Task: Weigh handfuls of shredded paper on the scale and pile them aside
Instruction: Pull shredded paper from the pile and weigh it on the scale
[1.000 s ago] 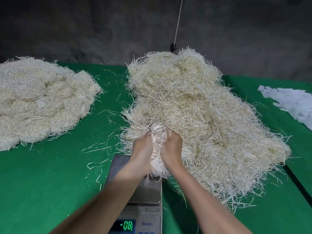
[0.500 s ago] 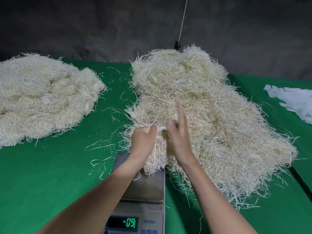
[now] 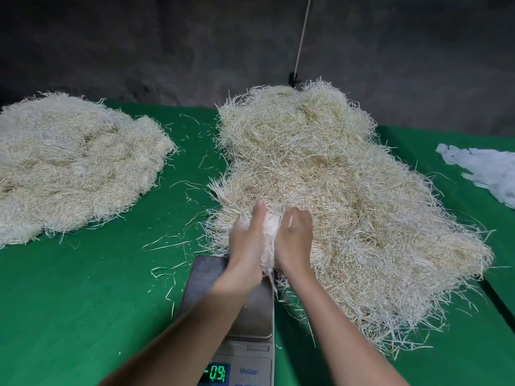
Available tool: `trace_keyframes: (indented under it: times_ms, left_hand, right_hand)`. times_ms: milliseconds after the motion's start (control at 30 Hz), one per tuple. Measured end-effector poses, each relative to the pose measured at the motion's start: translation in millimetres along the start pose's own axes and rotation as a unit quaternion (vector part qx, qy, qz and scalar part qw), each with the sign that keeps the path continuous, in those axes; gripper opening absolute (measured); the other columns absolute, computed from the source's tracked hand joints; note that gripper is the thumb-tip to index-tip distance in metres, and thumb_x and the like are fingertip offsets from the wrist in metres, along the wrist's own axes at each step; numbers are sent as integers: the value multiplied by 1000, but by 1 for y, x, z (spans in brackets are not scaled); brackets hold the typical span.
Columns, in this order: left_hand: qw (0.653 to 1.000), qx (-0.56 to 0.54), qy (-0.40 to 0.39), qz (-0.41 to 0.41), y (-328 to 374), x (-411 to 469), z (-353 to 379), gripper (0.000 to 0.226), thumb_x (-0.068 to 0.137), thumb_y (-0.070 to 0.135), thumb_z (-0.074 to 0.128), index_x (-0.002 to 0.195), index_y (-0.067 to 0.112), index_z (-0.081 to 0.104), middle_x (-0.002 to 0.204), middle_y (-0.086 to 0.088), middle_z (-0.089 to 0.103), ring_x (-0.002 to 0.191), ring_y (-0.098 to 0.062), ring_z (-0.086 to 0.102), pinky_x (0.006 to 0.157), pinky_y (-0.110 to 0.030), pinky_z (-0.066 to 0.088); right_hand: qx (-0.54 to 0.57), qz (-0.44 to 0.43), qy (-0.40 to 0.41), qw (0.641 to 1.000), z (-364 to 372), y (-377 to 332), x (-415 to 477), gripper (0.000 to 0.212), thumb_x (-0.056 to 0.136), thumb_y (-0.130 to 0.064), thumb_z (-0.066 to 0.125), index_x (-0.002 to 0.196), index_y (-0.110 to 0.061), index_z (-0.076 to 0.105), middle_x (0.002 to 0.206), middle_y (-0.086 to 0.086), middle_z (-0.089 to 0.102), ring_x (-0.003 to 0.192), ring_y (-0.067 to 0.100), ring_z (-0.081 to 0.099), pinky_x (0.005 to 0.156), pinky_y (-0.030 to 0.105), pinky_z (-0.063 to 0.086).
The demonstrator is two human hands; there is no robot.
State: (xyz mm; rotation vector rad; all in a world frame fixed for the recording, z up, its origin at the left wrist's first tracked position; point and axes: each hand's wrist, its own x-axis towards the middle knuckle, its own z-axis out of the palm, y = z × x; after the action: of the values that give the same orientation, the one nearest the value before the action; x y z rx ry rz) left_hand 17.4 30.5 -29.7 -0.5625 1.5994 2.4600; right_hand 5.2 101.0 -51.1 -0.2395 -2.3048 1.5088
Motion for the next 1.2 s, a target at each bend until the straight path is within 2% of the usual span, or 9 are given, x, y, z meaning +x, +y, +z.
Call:
trace_keyframes:
  times_ms: [133, 267, 467, 667, 800, 833, 867, 967, 1200]
  left_hand:
    - [988, 8, 153, 36, 12, 15, 5, 59, 88, 45, 61, 118, -6, 55, 101, -18, 69, 85, -25, 69, 64, -36, 55]
    - [997, 8, 79, -9, 0, 4, 13, 46, 89, 47, 58, 88, 2, 52, 59, -4, 66, 52, -19, 65, 40, -23, 43]
    - [980, -165, 110, -25, 32, 27, 4, 29, 89, 10, 59, 60, 8, 58, 47, -8, 56, 34, -18, 54, 36, -19, 42]
    - [957, -241, 158, -8, 45, 37, -2, 12, 79, 2, 66, 68, 7, 64, 48, -4, 59, 39, -18, 56, 41, -24, 45]
    - [945, -268, 187, 27, 47, 43, 3, 13, 77, 9, 67, 66, 11, 61, 47, -1, 57, 39, -16, 55, 43, -23, 45]
    - [944, -268, 188, 33, 47, 43, 4, 14, 78, 13, 67, 66, 13, 59, 45, 1, 56, 39, -15, 54, 44, -23, 44]
    - [946, -264, 185, 34, 46, 44, 5, 16, 80, 17, 67, 67, 15, 57, 45, 3, 55, 40, -15, 53, 46, -23, 44]
    - [954, -249, 165, 21, 36, 41, 6, 17, 82, 27, 68, 75, 17, 56, 48, 3, 58, 44, -16, 57, 49, -25, 46]
    - [950, -291, 117, 16, 30, 27, 1, 21, 89, 31, 65, 82, 11, 63, 59, -1, 70, 57, -20, 69, 48, -27, 53]
  right_hand:
    - [4, -40, -41, 998, 3, 3, -22, 34, 101, -32, 31, 76, -17, 49, 68, -4, 50, 61, 10, 45, 58, 28, 34]
    - [72, 13, 21, 997, -6, 2, 1, 33, 100, -4, 36, 71, -7, 53, 64, 5, 52, 55, 10, 46, 50, 25, 36]
    - [175, 66, -118, 975, -2, -9, 6, 33, 98, -41, 41, 90, -16, 61, 74, -12, 55, 62, 2, 47, 62, 16, 39]
    - [380, 227, -135, 887, -9, 20, -40, 85, 75, -68, 38, 145, -20, 33, 146, 0, 42, 133, 15, 40, 114, 40, 26]
    - [488, 379, -146, 773, 10, 14, -79, 93, 41, -68, 80, 112, -13, 54, 102, 25, 55, 88, 26, 57, 81, 34, 43]
    - [519, 422, -147, 728, 13, 9, -81, 84, 44, -69, 79, 104, -16, 54, 84, 9, 38, 80, 25, 56, 78, 35, 46]
    - [544, 464, -149, 683, 15, 6, -80, 75, 58, -71, 70, 103, -13, 55, 127, 25, 40, 81, 27, 62, 83, 40, 49]
    - [634, 490, -111, 588, 17, -4, -57, 65, 87, -58, 51, 119, -2, 52, 111, 30, 64, 97, 41, 66, 96, 52, 43]
    - [637, 396, -45, 660, -6, -10, 6, 50, 95, -46, 45, 124, -6, 53, 128, 29, 54, 121, 38, 50, 105, 53, 35]
